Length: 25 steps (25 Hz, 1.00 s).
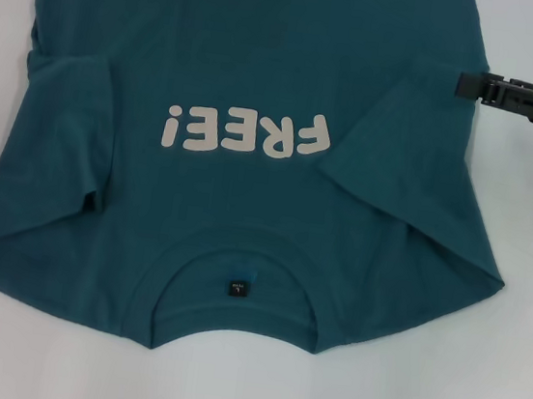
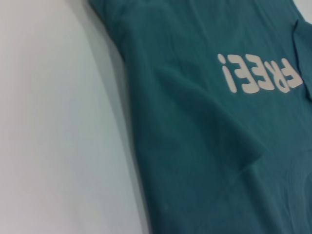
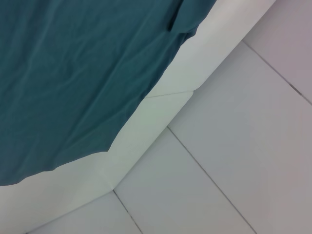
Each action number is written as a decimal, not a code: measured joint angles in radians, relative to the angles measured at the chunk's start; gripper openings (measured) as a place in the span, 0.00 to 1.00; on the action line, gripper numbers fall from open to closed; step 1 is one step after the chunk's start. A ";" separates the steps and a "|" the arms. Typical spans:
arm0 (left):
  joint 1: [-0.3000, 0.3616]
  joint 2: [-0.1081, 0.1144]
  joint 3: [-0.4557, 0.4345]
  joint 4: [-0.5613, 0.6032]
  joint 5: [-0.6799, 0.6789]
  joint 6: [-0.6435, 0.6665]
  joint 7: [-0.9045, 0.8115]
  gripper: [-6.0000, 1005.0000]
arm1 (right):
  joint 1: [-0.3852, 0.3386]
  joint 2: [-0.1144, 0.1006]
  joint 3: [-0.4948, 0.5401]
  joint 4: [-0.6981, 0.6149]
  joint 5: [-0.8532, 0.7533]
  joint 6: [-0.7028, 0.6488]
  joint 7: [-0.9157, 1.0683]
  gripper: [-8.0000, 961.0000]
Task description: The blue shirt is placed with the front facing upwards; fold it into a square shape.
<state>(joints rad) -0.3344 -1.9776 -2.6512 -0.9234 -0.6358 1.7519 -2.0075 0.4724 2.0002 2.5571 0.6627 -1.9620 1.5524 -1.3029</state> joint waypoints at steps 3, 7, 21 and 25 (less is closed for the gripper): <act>-0.001 0.002 -0.001 0.000 0.017 -0.003 -0.006 0.90 | 0.002 0.000 0.000 0.000 0.000 0.000 0.001 0.78; -0.004 0.002 -0.001 0.000 0.031 -0.005 -0.011 0.90 | 0.002 -0.001 0.000 0.000 0.000 0.000 0.001 0.78; -0.029 -0.006 0.002 0.000 0.044 -0.005 -0.016 0.90 | 0.002 -0.003 0.012 0.000 0.002 0.002 0.001 0.78; -0.034 -0.006 0.005 0.000 0.044 -0.006 -0.016 0.90 | 0.002 -0.003 0.012 0.000 0.002 0.003 0.001 0.78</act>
<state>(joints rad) -0.3681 -1.9834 -2.6459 -0.9233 -0.5920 1.7458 -2.0233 0.4739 1.9971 2.5695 0.6626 -1.9603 1.5555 -1.3023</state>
